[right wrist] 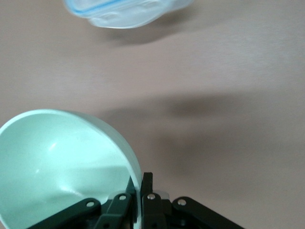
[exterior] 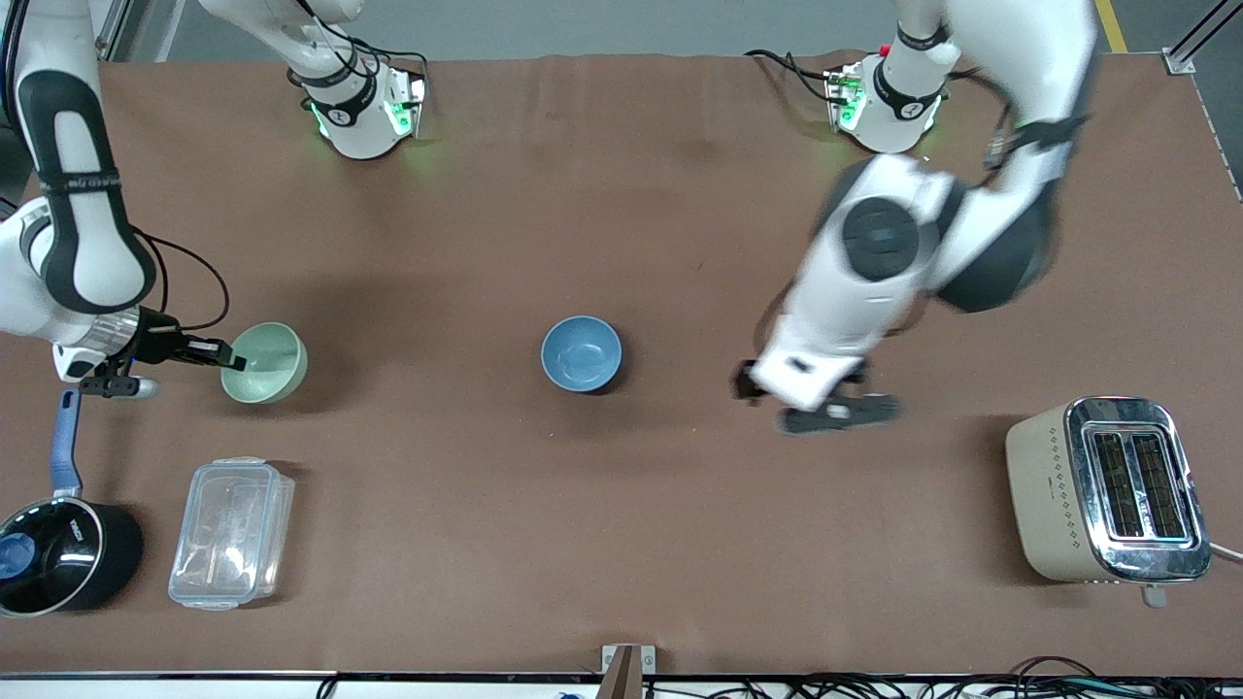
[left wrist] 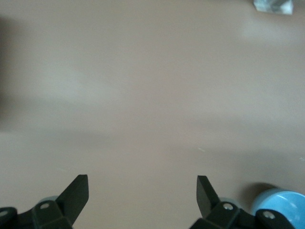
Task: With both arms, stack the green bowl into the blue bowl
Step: 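Release the blue bowl with the left gripper while the right gripper lifts the green bowl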
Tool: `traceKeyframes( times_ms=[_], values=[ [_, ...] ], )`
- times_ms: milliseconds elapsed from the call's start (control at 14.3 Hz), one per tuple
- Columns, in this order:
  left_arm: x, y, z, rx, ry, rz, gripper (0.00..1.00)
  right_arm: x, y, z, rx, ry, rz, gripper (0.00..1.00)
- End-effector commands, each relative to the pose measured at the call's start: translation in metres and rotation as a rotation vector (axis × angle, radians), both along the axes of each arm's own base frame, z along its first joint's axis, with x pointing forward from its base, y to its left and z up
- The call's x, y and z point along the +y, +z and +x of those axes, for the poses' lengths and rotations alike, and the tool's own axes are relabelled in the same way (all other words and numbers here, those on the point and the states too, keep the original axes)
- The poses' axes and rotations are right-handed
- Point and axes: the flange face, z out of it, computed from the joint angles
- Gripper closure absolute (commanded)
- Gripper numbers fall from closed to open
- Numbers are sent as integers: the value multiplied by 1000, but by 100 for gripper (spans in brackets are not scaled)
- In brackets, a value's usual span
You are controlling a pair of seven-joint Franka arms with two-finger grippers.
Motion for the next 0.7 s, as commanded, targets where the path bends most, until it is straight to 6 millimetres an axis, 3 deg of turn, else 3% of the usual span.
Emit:
traceKeyframes(
  times_ms=[0, 140, 349, 419, 628],
  values=[
    [87, 47, 7, -9, -53, 29, 0, 67, 31, -1, 47, -38, -28, 100],
    [146, 79, 2, 2, -33, 50, 0, 121, 44, 1, 80, -99, -22, 100],
    [193, 118, -24, 54, -54, 45, 0, 218, 53, -6, 141, -180, -72, 100],
    [204, 129, -33, 72, -40, 29, 0, 249, 52, -11, 154, -201, -107, 100],
    [208, 151, -53, 89, -45, 33, 0, 328, 57, -25, 137, -265, -107, 100]
  ],
)
